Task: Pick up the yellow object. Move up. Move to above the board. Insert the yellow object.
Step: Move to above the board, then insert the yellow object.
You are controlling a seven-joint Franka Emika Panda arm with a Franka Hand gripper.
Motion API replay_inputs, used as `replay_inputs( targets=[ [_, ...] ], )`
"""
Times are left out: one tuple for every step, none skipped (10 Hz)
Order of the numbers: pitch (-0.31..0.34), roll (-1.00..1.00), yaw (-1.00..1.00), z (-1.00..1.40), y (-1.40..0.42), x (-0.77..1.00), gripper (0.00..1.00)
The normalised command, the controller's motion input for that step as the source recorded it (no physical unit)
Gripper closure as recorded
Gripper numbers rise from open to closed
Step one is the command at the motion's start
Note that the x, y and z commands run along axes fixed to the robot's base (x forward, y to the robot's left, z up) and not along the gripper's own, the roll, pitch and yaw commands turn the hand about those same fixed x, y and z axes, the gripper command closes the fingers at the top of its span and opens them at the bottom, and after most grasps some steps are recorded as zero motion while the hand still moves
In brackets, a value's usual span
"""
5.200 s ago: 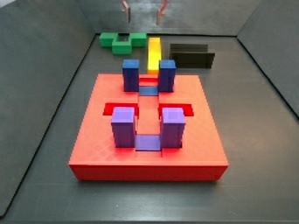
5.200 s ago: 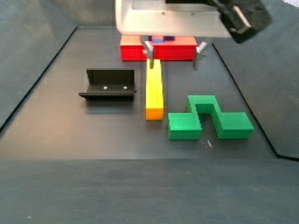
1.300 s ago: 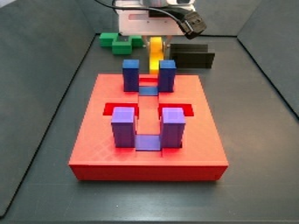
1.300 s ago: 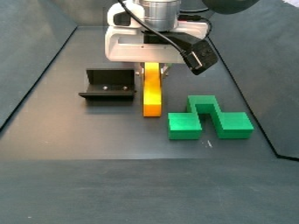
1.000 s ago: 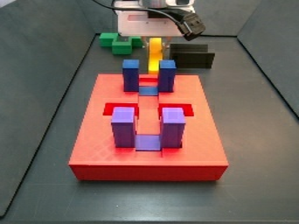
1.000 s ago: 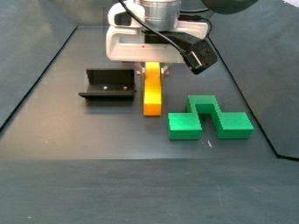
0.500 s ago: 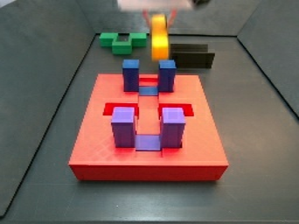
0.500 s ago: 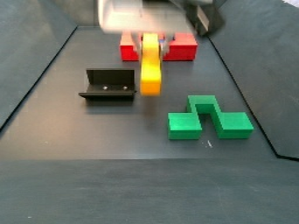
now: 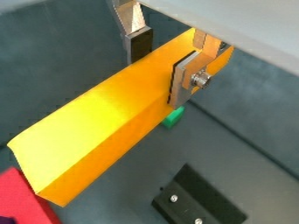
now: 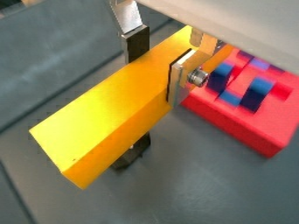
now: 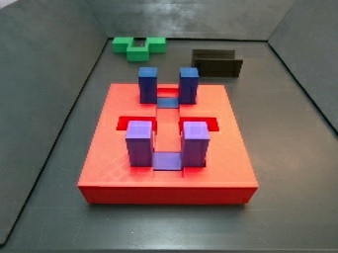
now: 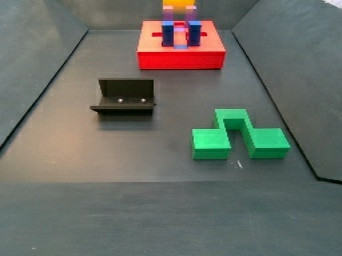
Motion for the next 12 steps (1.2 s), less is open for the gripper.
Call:
replay_inputs(
  targets=[
    [0.05, -0.07, -0.01, 0.56, 0.01, 0.03, 1.0],
    [0.056, -0.07, -0.01, 0.25, 0.01, 0.05, 1.0],
    [0.438, -0.03, -0.07, 0.23, -1.4, -0.17, 1.0],
    [0.413, 0.02, -0.05, 0.23, -1.4, -0.17, 1.0],
    [0.311, 0.07, -0.01, 0.24, -1.4, -0.16, 1.0],
    [0.209, 0.02, 0.0, 0.23, -1.4, -0.15, 1.0],
    [0.153, 0.02, 0.0, 0.24, -1.4, -0.15, 1.0],
    [0.129, 0.01, 0.01, 0.25, -1.4, -0.14, 1.0],
    [0.103, -0.01, 0.01, 0.26, -1.4, -0.12, 1.0],
    [0.103, 0.0, 0.01, 0.27, -1.4, -0.1, 1.0],
    [0.122, 0.02, 0.0, 0.1, -0.45, 0.02, 1.0],
    [0.0, 0.0, 0.0, 0.0, -0.03, 0.0, 1.0]
  ],
)
